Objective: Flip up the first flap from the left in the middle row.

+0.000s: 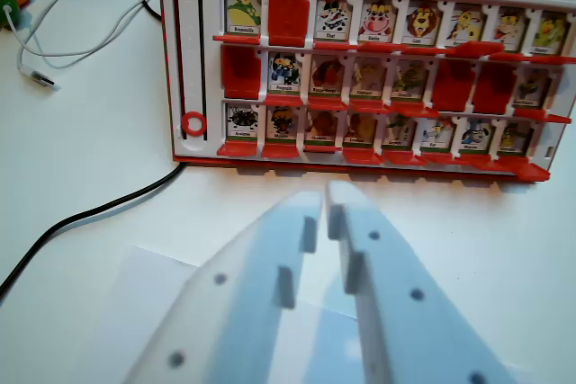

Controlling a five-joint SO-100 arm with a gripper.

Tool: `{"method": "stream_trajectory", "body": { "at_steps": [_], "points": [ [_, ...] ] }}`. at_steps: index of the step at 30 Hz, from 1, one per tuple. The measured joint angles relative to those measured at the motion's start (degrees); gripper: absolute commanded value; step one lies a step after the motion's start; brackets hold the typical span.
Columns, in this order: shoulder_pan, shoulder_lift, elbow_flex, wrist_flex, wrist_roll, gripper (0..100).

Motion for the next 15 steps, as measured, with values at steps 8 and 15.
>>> {"method": "stream_trajectory", "body": {
  "at_steps": [8, 15],
  "points": [
    [3.0, 12.7, 0.8, 10.8, 0.53, 1],
    [5.8, 13.2, -1.3, 16.7, 2.11, 1]
  ]
}}
